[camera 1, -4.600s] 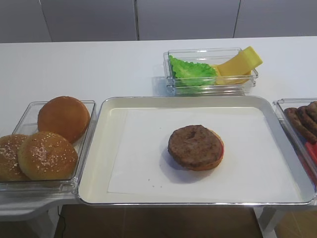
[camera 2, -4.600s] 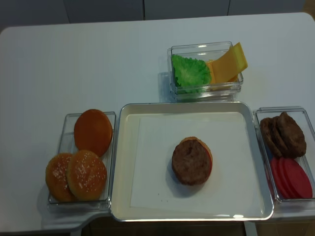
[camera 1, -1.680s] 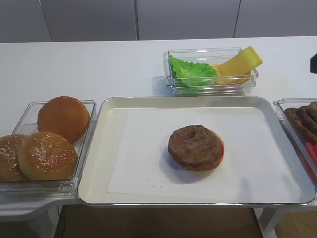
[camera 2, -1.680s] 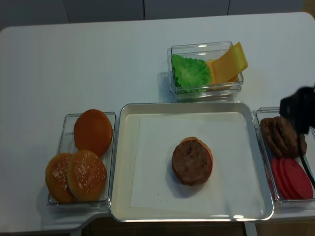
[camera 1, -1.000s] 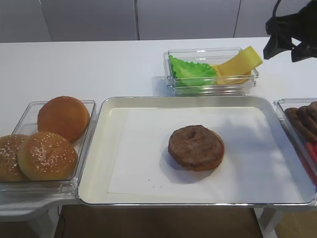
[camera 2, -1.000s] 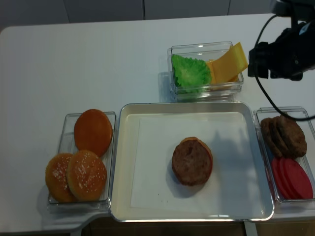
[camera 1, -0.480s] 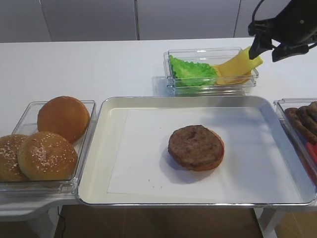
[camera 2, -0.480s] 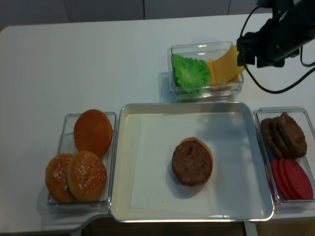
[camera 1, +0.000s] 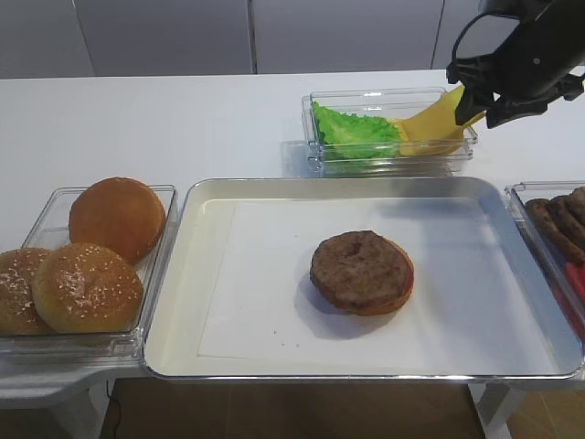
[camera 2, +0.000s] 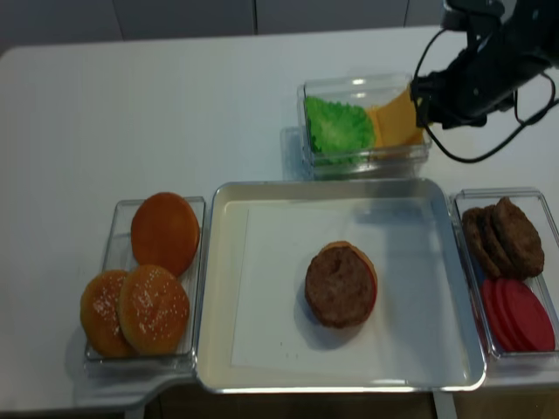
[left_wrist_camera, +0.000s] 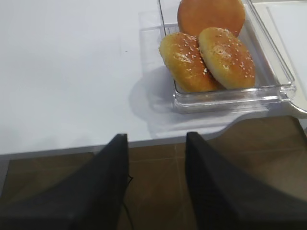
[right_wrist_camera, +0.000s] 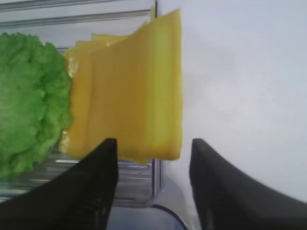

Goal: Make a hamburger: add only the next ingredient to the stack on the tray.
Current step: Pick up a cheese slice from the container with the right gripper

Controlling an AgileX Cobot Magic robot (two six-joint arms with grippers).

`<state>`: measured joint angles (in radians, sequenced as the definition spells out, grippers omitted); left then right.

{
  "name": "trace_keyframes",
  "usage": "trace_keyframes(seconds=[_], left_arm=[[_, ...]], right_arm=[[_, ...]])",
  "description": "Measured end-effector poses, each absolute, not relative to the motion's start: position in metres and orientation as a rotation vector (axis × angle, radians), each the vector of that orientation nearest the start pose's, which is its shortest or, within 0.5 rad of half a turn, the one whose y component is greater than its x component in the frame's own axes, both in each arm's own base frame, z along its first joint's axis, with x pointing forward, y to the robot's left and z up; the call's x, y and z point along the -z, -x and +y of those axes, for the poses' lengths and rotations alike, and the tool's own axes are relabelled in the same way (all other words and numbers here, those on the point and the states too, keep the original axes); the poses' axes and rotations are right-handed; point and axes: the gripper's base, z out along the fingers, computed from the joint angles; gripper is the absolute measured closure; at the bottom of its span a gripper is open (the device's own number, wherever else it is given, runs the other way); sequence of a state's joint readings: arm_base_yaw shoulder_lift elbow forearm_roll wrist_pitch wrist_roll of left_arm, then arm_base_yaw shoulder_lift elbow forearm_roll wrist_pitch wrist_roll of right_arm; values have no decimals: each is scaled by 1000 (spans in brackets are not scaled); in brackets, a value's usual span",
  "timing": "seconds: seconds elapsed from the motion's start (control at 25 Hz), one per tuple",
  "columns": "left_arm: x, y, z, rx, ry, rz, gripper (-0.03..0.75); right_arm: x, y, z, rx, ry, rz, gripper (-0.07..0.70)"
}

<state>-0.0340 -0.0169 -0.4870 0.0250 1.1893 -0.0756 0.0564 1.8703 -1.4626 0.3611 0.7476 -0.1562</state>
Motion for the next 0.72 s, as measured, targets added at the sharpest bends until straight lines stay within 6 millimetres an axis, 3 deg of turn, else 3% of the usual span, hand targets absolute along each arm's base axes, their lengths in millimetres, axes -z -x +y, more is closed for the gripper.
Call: trace_keyframes(seconds=[0.44, 0.72], left_arm=[[-264, 12, 3, 32, 48, 2168, 416], [-264, 12, 3, 32, 48, 2168, 416]], right_arm=[[-248, -413, 44, -368, 5, 2574, 384], [-248, -414, 44, -365, 9, 2571, 559]])
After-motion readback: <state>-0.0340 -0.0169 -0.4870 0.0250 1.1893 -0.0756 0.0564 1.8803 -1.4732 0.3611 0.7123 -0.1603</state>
